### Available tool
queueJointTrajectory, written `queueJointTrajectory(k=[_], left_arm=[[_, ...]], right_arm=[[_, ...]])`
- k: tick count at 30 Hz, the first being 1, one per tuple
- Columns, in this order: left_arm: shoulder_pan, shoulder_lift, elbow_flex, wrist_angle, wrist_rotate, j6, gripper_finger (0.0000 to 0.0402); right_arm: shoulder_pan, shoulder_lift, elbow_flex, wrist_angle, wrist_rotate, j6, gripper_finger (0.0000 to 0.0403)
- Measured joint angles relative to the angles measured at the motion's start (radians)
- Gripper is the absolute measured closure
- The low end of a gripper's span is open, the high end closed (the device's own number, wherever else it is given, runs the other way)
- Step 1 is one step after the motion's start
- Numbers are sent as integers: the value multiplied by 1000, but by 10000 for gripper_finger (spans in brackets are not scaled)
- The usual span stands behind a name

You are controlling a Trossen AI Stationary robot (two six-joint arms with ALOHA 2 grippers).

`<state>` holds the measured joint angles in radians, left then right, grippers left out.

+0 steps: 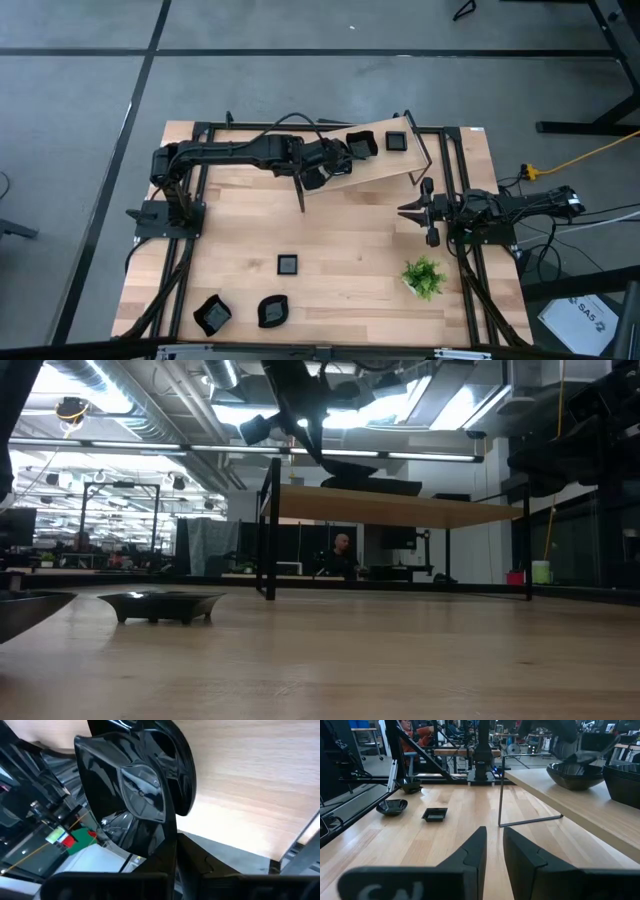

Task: Pick & Place Mini shaped plates
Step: Stack the leaf-shaped plate on top of the leaf-shaped plate on the shelf

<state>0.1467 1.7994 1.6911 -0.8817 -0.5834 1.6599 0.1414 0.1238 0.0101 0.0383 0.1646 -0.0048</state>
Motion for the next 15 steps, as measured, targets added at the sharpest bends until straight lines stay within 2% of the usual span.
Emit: queueJointTrajectory(k=[9, 15], left_arm=[[8, 11, 0, 3, 23, -22, 399], [6, 37, 0, -4, 0, -23, 391]], right_arm=[[0, 0, 0, 0, 0, 0, 338], [0, 0, 0, 0, 0, 0, 338]])
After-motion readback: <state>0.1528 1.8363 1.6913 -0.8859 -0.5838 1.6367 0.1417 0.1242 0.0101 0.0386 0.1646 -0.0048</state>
